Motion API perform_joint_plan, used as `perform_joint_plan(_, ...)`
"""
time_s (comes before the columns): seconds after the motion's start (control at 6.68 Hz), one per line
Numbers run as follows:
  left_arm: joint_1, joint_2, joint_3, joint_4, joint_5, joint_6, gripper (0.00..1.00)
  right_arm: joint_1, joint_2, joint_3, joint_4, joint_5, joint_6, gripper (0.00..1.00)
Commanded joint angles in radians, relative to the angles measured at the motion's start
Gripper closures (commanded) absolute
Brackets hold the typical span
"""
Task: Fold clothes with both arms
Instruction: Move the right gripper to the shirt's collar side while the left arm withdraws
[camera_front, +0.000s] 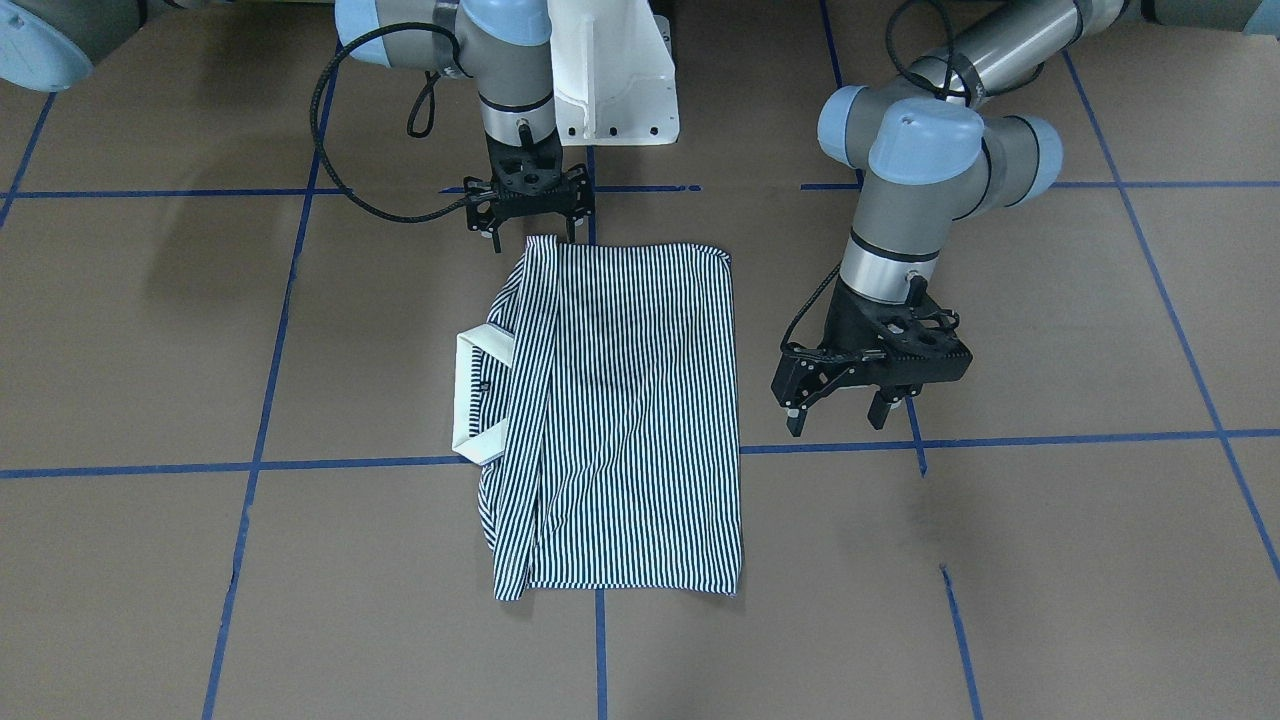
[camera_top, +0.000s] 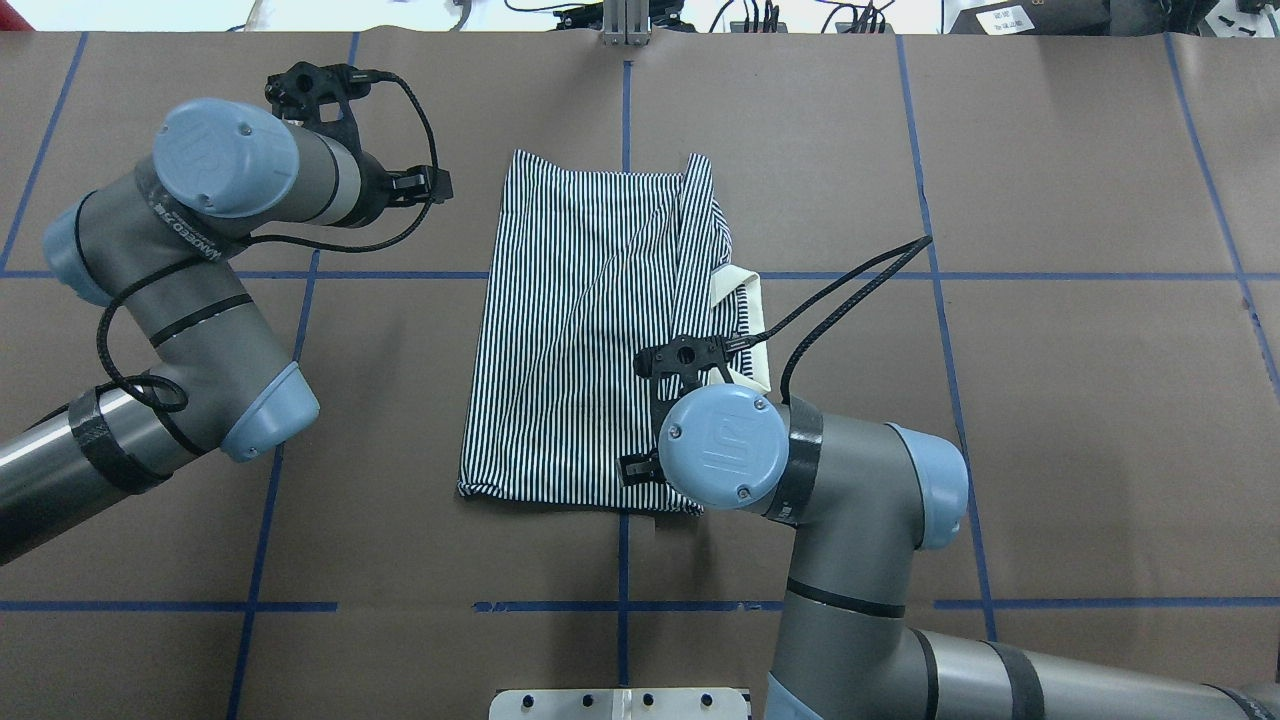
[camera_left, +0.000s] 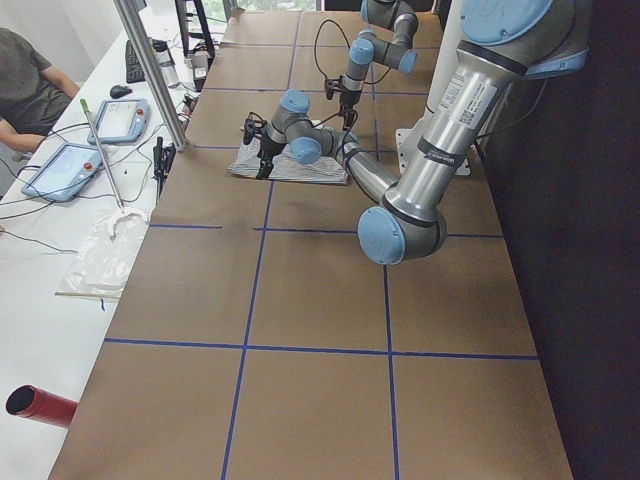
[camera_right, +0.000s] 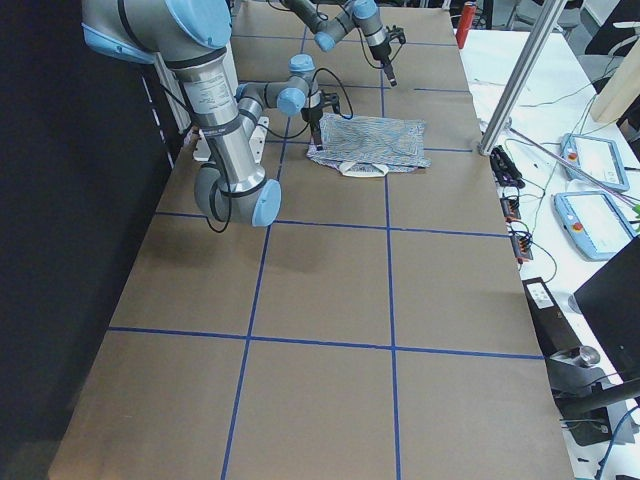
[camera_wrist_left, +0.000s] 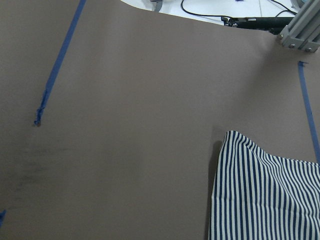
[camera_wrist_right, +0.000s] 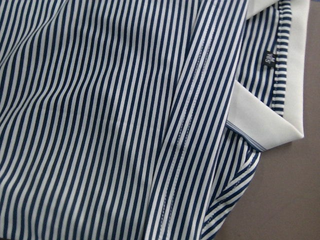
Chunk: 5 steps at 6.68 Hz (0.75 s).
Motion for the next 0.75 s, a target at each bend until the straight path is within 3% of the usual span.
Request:
perform_joint_plan(0.0,-0.032,0.017,-0.003,-0.015,-0.056,0.013,0.00,-0.014,0.028,-0.088,-0.007,-0.016,-0.047,0.00)
perform_joint_plan(0.6,-0.033,0.020,-0.003,-0.016,-0.057,0.013,0.00,-0.014,0.031,-0.105,-0.067,-0.016,-0.107,0.00)
